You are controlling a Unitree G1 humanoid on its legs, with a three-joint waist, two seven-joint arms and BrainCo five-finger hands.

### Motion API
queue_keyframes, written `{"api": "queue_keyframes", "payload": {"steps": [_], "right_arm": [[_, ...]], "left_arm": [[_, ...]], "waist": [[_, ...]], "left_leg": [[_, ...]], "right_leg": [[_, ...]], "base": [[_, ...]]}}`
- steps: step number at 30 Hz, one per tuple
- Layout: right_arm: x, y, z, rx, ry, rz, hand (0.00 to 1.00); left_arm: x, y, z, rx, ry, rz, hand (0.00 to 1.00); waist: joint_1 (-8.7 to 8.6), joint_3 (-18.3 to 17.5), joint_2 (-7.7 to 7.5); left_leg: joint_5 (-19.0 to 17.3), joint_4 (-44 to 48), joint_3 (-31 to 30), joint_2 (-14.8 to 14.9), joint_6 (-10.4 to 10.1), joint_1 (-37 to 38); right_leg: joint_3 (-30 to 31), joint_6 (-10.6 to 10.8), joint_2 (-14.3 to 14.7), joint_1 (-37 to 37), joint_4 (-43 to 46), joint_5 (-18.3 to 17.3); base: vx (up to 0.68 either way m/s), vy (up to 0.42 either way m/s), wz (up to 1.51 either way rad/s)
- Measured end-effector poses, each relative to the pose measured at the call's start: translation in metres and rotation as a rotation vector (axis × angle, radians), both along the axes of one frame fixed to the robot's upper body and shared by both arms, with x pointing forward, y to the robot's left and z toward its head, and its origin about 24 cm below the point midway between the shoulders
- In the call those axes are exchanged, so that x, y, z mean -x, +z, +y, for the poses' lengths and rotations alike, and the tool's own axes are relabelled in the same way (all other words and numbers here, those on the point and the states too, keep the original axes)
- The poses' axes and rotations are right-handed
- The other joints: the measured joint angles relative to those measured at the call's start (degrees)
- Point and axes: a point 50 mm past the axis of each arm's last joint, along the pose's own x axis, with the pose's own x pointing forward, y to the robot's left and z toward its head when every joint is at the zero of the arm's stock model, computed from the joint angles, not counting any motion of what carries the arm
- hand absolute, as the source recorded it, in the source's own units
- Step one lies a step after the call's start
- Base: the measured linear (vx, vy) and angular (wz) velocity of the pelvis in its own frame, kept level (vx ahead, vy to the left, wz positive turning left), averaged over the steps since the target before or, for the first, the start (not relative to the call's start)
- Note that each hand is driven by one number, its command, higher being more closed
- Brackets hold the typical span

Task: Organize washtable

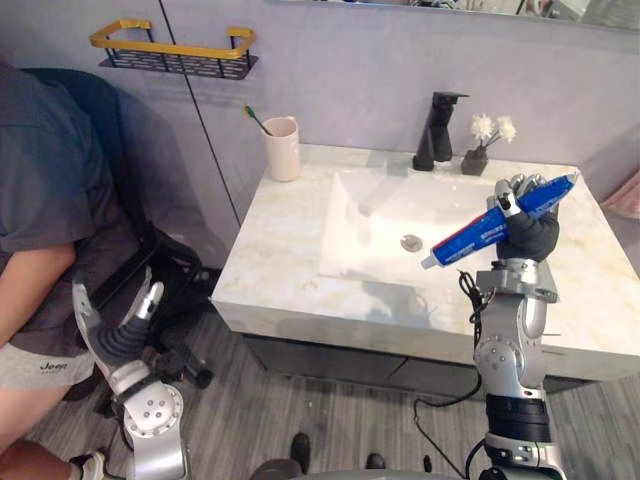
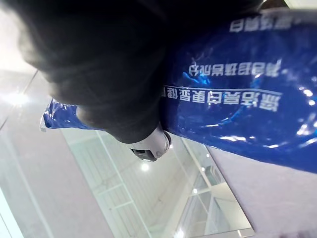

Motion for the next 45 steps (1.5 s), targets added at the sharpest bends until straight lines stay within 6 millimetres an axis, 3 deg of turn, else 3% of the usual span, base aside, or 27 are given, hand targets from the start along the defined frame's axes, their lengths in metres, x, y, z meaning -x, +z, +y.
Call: {"api": "queue_keyframes", "payload": {"steps": [3, 6, 11, 14, 17, 21, 27, 29, 34, 45], "right_arm": [[0.000, 0.003, 0.000, 0.014, -0.032, -0.005, 1.00], [-0.005, 0.015, 0.004, 0.034, -0.043, -0.042, 1.00], [-0.010, 0.039, 0.007, 0.090, -0.089, -0.118, 1.00], [-0.015, 0.063, 0.007, 0.174, -0.121, -0.186, 1.00], [-0.031, 0.100, 0.012, 0.262, -0.135, -0.267, 1.00], [-0.047, 0.155, 0.016, 0.363, -0.184, -0.365, 1.00], [-0.058, 0.214, 0.027, 0.441, -0.274, -0.436, 1.00], [-0.059, 0.227, 0.029, 0.445, -0.314, -0.446, 1.00], [-0.058, 0.264, 0.030, 0.441, -0.419, -0.467, 1.00], [-0.058, 0.306, 0.027, 0.511, -0.599, -0.427, 1.00]], "left_arm": [[0.022, -0.047, -0.009, 0.146, -0.019, 0.208, 0.00], [0.036, -0.073, -0.028, 0.211, -0.126, 0.364, 0.00], [0.042, -0.092, -0.053, 0.243, -0.310, 0.495, 0.00], [0.041, -0.096, -0.061, 0.252, -0.374, 0.523, 0.00], [0.045, -0.100, -0.061, 0.254, -0.404, 0.554, 0.00], [0.046, -0.102, -0.057, 0.233, -0.431, 0.580, 0.00], [0.043, -0.100, -0.051, 0.210, -0.436, 0.576, 0.00], [0.039, -0.098, -0.051, 0.205, -0.442, 0.561, 0.00], [0.024, -0.094, -0.053, 0.178, -0.475, 0.523, 0.00], [0.009, -0.090, -0.053, 0.158, -0.486, 0.482, 0.00]], "waist": [[0.11, -0.5, -0.72], [0.15, -0.5, -0.76], [1.13, -0.5, -0.78], [1.69, -0.5, -0.78], [2.00, -0.5, -0.83], [4.64, -0.4, -1.09], [6.41, 1.8, -2.34], [7.65, 2.9, -2.38], [8.92, 6.8, -2.36], [11.16, 12.4, -1.58]], "left_leg": [[0.0, 0.3, -0.3, -0.2, 0.0, -0.1], [0.0, 0.3, -0.3, -0.4, 0.0, -0.2], [-0.2, 0.1, -0.8, -0.4, -0.3, -0.6], [-0.1, 0.2, -1.3, -0.3, -0.1, -1.7], [0.0, 0.3, -1.5, -0.3, 0.0, -1.9], [0.1, 0.3, -1.8, 0.1, 0.0, -3.7], [1.3, 0.4, -3.6, 0.5, -0.4, -7.0], [1.4, 0.4, -3.8, 0.5, -0.4, -7.7], [2.4, 0.4, -5.5, 0.4, -0.5, -10.8], [3.4, 0.5, -9.4, 0.5, -1.1, -15.0]], "right_leg": [[-0.3, 0.1, -0.2, 0.0, 0.0, -0.2], [-0.4, 0.2, -0.4, 0.0, 0.0, -0.2], [-0.9, 0.6, -0.4, -0.1, 0.2, -0.5], [-1.4, 0.3, -0.3, -0.9, 0.5, -0.3], [-1.5, 0.2, -0.2, -1.0, 0.4, -0.3], [-1.5, -0.1, 0.2, -2.8, 0.4, -0.1], [-3.5, -0.3, 0.8, -5.1, 0.2, 0.1], [-3.6, -0.3, 0.9, -5.7, 0.3, 0.1], [-5.3, -0.6, 1.0, -8.2, 0.3, 0.3], [-9.6, -0.6, 1.6, -10.9, 0.0, 0.3]], "base": [[0.00, -0.004, 0.06], [0.00, 0.000, 0.01], [-0.03, -0.012, 0.06], [-0.02, -0.018, 0.07], [0.00, -0.004, 0.01], [0.00, 0.000, 0.00], [0.01, -0.030, 0.15], [-0.01, -0.006, 0.12], [-0.02, -0.006, 0.16], [0.01, -0.007, 0.16]]}}
